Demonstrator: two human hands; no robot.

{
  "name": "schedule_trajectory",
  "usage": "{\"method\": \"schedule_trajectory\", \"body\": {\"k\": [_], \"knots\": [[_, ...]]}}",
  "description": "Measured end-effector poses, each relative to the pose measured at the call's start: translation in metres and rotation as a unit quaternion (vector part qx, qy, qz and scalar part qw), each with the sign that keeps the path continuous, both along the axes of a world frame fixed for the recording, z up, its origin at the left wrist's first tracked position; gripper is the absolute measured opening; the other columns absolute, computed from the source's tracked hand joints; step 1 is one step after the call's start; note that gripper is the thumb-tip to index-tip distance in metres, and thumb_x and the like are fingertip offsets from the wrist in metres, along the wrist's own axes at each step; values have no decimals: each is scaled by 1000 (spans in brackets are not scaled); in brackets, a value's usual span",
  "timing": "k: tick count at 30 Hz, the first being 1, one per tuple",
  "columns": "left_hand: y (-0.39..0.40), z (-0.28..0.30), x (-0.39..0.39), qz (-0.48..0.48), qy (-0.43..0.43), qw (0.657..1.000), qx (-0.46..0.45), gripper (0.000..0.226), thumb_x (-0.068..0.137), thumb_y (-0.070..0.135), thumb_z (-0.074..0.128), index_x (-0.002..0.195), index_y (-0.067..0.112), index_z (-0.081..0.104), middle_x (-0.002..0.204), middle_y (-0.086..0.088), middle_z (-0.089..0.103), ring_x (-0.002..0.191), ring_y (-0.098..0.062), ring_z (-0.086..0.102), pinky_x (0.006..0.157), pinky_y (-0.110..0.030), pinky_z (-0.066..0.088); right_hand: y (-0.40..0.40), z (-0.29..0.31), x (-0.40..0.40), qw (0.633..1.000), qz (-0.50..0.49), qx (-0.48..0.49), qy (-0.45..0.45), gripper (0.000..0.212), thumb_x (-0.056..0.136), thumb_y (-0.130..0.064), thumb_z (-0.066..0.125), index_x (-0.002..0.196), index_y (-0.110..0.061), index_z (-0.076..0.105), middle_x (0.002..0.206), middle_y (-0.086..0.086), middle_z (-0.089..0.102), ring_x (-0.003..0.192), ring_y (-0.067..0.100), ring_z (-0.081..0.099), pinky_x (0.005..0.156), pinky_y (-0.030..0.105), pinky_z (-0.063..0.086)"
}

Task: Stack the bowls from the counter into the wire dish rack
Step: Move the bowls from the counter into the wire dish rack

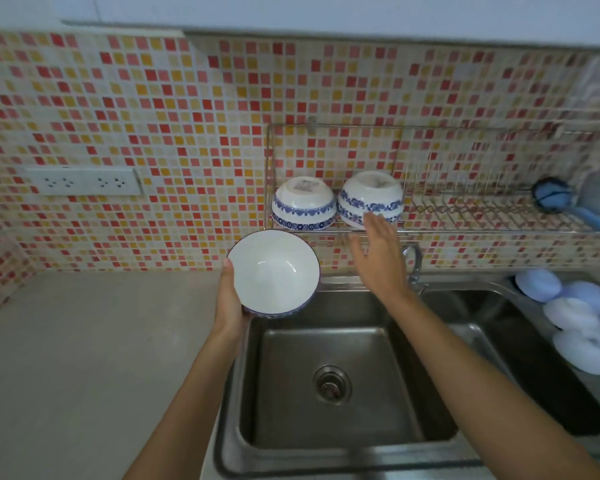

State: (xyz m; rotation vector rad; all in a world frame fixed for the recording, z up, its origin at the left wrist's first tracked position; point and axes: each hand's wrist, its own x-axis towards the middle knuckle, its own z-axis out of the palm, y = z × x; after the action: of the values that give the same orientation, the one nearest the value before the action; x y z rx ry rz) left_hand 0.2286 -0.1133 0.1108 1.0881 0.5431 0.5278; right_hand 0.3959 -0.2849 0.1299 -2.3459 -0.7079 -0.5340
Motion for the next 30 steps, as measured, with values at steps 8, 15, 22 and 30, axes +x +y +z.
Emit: {"method": "schedule_trajectory", "body": {"k": [8,15,22,30], "knots": [[-17,29,26,11,-36,998,51,55,96,59,21,132,30,52,118,2,67,96,-18,69,60,-27,58,-29,-11,41,992,-23,-119,-40,49,103,-24,28,135,9,45,141,26,47,137,33,41,117,38,18],[-20,66,65,56,-3,990,130,52,91,65,29,127,35,50,124,-2,61,105,-25,63,82,-42,58,-31,-18,46,987,-30,-136,-82,49,97,-27,35,122,7,61,123,24,63,121,32,59,107,47,43],[-2,121,124,67,22,960,273,59,89,65,32,137,33,42,138,-2,49,121,-26,50,93,-46,49,-31,-22,51,983,-21,-162,-84,58,98,-36,27,128,3,57,130,21,60,126,29,55,113,45,35],[7,131,177,133,46,787,601,54,94,58,35,143,36,31,117,-9,46,104,-29,51,91,-44,47,-31,-38,68,985,3,-122,-119,54,100,-39,34,129,0,57,129,17,62,123,27,57,106,46,44]]}}
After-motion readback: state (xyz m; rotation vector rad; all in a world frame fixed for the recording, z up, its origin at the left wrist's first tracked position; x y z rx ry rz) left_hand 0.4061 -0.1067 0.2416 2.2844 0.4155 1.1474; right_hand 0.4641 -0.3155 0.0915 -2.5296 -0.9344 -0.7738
